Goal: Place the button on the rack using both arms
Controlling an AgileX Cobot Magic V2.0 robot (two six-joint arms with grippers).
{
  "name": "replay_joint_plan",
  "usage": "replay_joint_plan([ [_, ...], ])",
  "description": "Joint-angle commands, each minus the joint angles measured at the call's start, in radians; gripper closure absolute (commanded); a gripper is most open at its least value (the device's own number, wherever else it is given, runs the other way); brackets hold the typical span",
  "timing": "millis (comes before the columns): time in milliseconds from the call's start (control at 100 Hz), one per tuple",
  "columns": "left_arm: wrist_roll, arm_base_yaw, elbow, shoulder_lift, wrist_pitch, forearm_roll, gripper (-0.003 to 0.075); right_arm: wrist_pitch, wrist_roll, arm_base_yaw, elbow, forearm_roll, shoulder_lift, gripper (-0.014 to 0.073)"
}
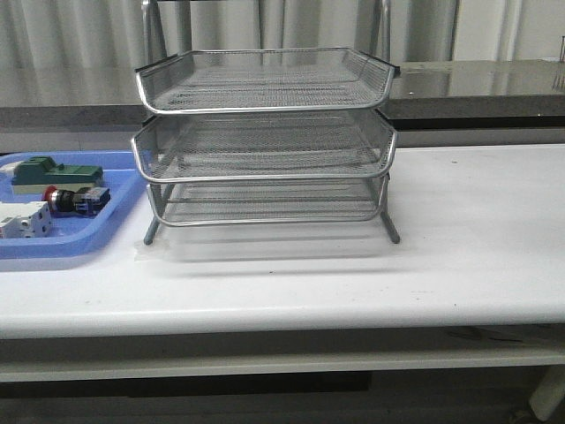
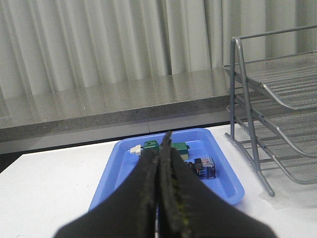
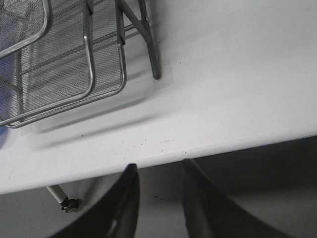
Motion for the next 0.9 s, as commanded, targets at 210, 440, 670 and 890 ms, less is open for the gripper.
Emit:
replay_joint_plan([
  [210, -0.008, 0.001, 0.033, -0.033, -0.076, 0.0, 0.0741, -0.126, -0.067, 0.013, -0.045, 0.178, 0.076, 0.0232],
  [440, -0.008, 0.001, 0.033, -0.033, -0.076, 0.0, 0.0741, -0.164, -0.301, 0.094, -0.114, 0.454, 0.215, 0.0232],
  [670, -0.008, 0.001, 0.033, -0.033, -0.076, 0.0, 0.0741, -0.15, -0.47, 0.111, -0.204, 0.643, 0.373, 0.0232],
  [890, -0.008, 0.001, 0.033, -0.033, -0.076, 0.0, 0.0741, -0.092, -0.613, 0.111, -0.281, 0.781, 0.494, 0.0232],
])
